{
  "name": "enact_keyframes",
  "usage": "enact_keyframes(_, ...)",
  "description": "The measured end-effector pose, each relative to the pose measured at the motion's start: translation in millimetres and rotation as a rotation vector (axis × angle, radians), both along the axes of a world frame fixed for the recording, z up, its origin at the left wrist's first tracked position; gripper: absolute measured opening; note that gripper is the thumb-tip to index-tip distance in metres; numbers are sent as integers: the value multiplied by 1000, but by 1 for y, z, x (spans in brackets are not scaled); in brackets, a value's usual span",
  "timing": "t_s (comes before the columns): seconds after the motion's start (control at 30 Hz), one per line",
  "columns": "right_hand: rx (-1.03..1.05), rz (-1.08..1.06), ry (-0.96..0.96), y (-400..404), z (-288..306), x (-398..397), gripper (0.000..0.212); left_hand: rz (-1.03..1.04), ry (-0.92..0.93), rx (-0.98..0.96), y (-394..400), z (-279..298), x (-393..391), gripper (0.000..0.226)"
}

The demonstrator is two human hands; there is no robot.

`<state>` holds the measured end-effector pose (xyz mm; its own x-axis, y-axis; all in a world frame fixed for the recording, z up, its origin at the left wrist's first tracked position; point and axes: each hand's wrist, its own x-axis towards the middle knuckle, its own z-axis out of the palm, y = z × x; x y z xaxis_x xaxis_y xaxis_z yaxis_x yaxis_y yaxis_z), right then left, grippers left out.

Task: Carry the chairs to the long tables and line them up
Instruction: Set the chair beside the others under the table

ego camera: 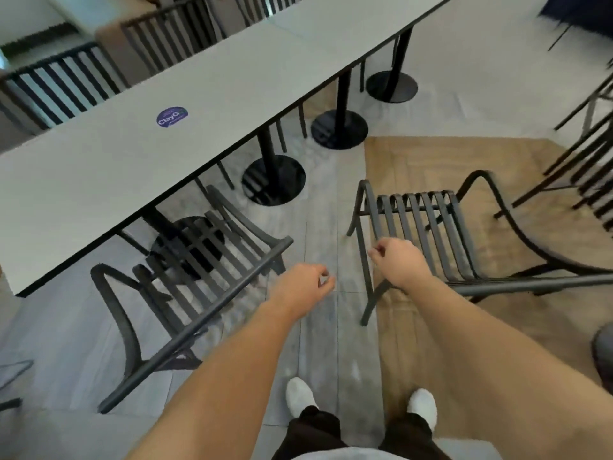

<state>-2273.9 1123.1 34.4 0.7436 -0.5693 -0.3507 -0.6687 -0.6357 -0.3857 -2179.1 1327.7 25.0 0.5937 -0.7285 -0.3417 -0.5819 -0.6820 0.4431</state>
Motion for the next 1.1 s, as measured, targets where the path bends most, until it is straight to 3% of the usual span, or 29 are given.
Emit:
enact_keyframes(0.3, 7, -127, 69, -127, 0, -132, 24, -98, 48, -7, -137, 2, -114, 35)
enact_keyframes(0.57, 21, -57, 113, -226, -16, -221, 26, -95, 93, -44, -230, -23, -198, 40)
enact_keyframes(0.77, 92, -57, 155, -270, -30, -237, 36, -86, 71, -7, -262, -33, -213, 40)
enact_keyframes(0.9, 129, -14, 267, -289, -39, -232, 53, -93, 74, 47, -284, -45, -204, 43)
enact_keyframes(1.0, 137, 36, 361, -300, -46, -234, 68, -175, 104, 111, -302, -54, -198, 47)
enact_keyframes(1.1, 145, 109, 449, -315, -51, -234, 68, -252, 168, 202, -319, -66, -194, 45)
